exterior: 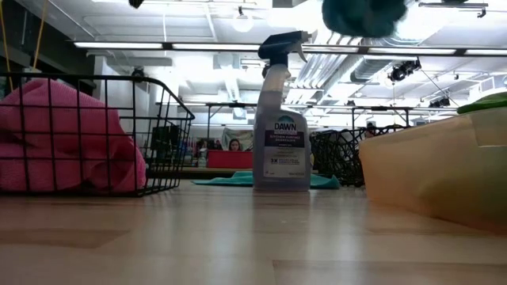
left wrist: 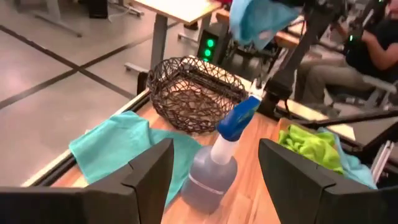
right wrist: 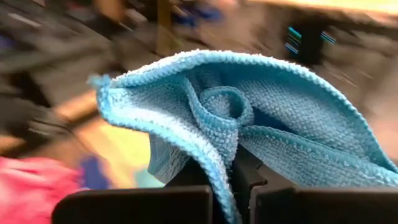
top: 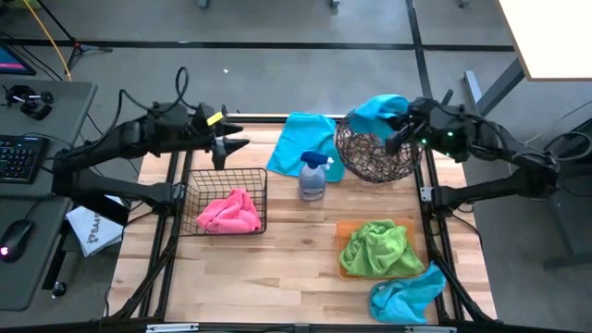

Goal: Sort microfiber towel by color & place in baskets
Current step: Put the top left blue microfiber cloth into the right wire basket, then put the bottom blue microfiber cloth into the right wire basket, then put the blue microfiber cloth into the right wire basket

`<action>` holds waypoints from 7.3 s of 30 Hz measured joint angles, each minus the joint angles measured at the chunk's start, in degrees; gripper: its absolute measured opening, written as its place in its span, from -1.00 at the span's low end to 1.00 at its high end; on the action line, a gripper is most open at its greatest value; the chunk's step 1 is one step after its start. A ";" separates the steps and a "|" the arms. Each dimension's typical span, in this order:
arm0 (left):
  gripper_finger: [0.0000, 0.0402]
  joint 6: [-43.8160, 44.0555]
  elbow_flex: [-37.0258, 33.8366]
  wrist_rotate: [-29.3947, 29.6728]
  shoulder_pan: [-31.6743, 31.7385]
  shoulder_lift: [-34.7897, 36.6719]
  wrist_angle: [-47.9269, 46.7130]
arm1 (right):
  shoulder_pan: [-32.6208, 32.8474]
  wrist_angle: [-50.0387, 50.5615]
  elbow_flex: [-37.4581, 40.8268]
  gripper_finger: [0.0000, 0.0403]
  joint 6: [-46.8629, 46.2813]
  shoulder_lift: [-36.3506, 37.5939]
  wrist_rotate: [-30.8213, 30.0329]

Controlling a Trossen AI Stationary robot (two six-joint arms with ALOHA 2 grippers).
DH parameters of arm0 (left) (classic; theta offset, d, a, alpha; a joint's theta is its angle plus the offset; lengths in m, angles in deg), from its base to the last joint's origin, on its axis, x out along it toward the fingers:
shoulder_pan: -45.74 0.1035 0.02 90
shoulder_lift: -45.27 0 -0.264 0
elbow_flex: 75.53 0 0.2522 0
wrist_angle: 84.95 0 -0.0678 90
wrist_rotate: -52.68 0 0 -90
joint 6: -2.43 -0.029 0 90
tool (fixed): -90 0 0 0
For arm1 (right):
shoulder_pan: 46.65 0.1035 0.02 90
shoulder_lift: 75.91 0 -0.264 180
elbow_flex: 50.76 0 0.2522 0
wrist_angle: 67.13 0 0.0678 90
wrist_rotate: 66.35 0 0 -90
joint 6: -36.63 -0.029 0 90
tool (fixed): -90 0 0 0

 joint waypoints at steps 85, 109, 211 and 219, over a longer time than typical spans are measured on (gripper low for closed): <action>0.11 12.42 -18.84 0.24 -7.14 10.33 18.91 | 66.27 -10.43 18.83 0.48 -114.48 -31.35 46.44; 0.11 12.55 -18.82 0.02 -7.14 10.31 18.93 | 64.94 -3.83 11.93 0.40 -107.76 -50.51 40.05; 0.11 9.88 -7.03 -12.59 12.54 -12.20 11.95 | -25.30 -38.25 8.94 0.50 -34.89 -21.15 50.72; 0.11 1.66 8.26 -15.41 16.84 -36.86 2.82 | -25.13 -38.13 8.94 0.50 -33.78 -14.21 50.45</action>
